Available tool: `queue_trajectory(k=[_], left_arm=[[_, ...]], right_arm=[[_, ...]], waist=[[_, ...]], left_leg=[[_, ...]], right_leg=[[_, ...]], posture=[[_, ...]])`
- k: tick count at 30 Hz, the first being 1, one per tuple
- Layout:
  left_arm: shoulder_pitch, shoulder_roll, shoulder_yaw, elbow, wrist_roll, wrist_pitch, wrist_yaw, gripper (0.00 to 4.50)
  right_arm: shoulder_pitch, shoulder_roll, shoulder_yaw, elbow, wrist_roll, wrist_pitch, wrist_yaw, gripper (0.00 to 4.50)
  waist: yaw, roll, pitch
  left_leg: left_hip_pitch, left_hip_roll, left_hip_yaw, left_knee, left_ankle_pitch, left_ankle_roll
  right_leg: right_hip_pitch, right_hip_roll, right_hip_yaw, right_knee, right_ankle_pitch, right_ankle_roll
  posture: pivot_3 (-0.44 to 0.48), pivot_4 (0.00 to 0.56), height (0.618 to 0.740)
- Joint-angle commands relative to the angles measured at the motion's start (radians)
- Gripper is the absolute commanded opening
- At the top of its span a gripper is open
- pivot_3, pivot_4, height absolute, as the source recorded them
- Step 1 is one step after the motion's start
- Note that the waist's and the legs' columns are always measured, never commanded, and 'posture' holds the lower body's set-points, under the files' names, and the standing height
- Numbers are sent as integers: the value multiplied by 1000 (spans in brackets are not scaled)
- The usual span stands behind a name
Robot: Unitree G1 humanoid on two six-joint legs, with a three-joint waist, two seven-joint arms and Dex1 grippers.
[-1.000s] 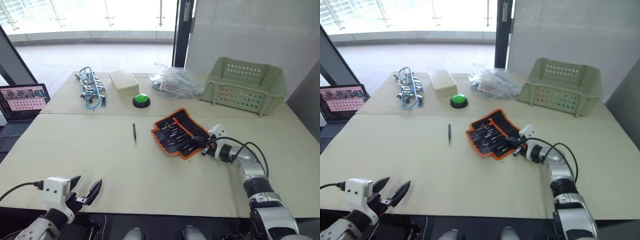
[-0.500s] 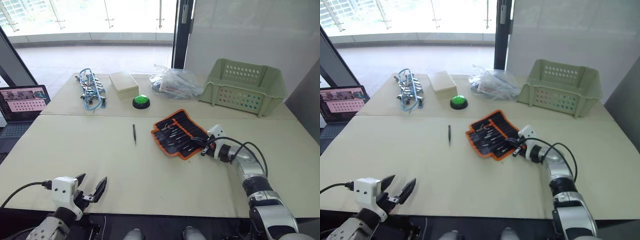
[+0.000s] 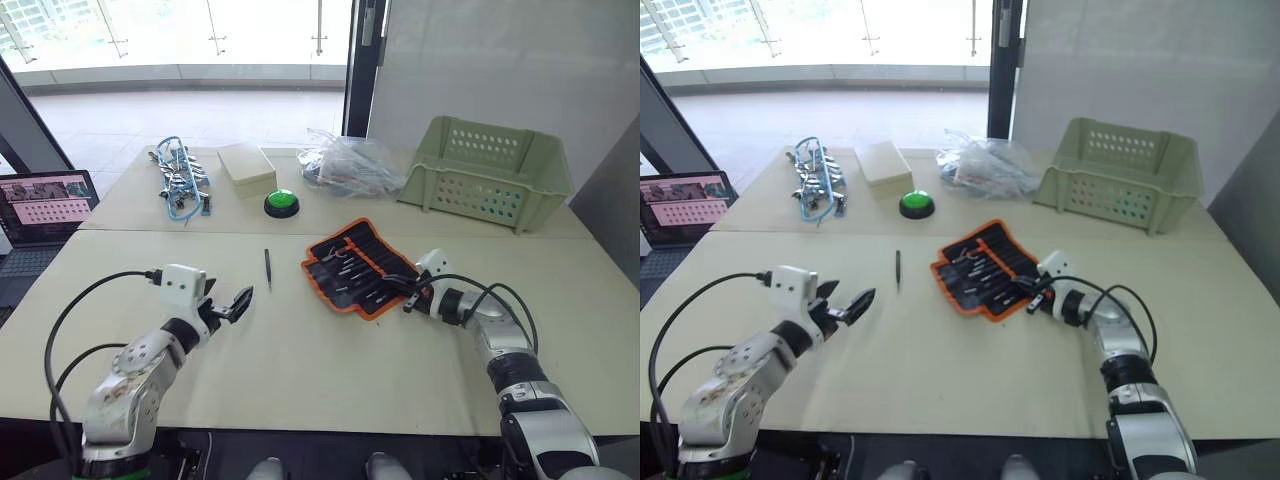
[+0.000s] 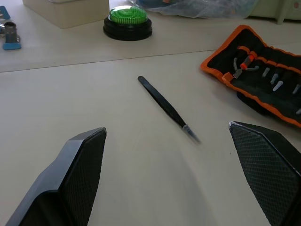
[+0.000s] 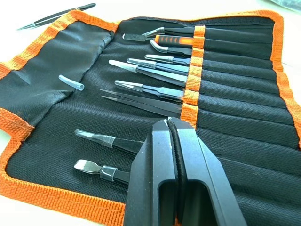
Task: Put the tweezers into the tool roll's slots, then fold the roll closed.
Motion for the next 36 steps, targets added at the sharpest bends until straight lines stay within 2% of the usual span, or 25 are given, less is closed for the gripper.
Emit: queue_trajectory(k=[1, 11, 16, 20, 23, 24, 33, 36], left_arm=[[-80, -35, -37, 93, 43, -1, 69, 4417], [-255, -162, -174, 311, 214, 17, 261, 4417], [-328, -218, -185, 385, 257, 104, 336, 4417], [-395, -284, -160, 447, 280, 223, 425, 4417], [-398, -338, -126, 446, 260, 279, 446, 4417], [-398, -349, -115, 447, 258, 285, 453, 3876], [-378, -363, -97, 424, 268, 293, 466, 982], [-359, -314, -147, 385, 299, 292, 441, 30]], right_arm=[[3, -11, -5, -1, -12, 0, -15, 0], [-4, -14, -3, -3, -13, 0, -17, 0], [-8, -15, -2, 2, -16, -3, -19, 0], [-9, -14, -3, 8, -19, -6, -19, 0], [-11, -15, -6, 15, -21, -10, -19, 0], [-11, -15, -7, 17, -22, -11, -19, 0], [-9, -17, -5, 21, -25, -17, -12, 0], [-11, -17, -4, 21, -26, -18, -13, 0]], waist=[[1, 0, 0], [3, 0, 0], [5, 0, 0], [9, 0, 0], [8, 0, -1], [8, 1, -1], [13, 1, -1], [14, 1, -1]], left_leg=[[0, 0, 0, 0, 0, 0], [-1, -1, 0, 0, 0, 0], [-1, -1, 0, 0, 0, -1], [-1, -1, 0, 0, 0, -1], [0, -1, 0, 0, 0, -1], [0, -1, 0, 0, 0, -1], [0, -2, 0, 0, 1, -1], [0, -2, 0, 0, 1, -1]], right_leg=[[0, 0, 0, 0, 0, 0], [0, 0, 0, -1, 0, 0], [0, -1, 0, -1, 0, 0], [0, -1, 0, -1, 0, 1], [0, -1, 0, 0, 0, 1], [1, -1, 0, 0, 0, 1], [1, -1, 0, -1, 0, 1], [1, -1, 0, -1, 0, 1]], posture=[[0, 150, 740], [0, 150, 740], [0, 150, 740], [0, 150, 740], [0, 150, 740], [0, 150, 740], [0, 150, 740], [0, 150, 740]])
